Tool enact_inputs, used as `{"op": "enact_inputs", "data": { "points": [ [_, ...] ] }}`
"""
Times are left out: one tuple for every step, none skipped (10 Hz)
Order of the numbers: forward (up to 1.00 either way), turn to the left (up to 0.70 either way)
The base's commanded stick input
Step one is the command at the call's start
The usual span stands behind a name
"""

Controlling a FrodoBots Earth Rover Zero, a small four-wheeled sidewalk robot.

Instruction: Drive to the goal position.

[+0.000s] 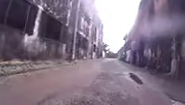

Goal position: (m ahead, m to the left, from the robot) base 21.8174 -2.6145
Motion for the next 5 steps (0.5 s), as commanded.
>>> {"op": "enact_inputs", "data": {
  "points": [
    [0.70,-0.35],
    [0.70,-0.35],
    [0.70,-0.35],
    [0.70,-0.35],
    [0.70,-0.19]
  ]
}}
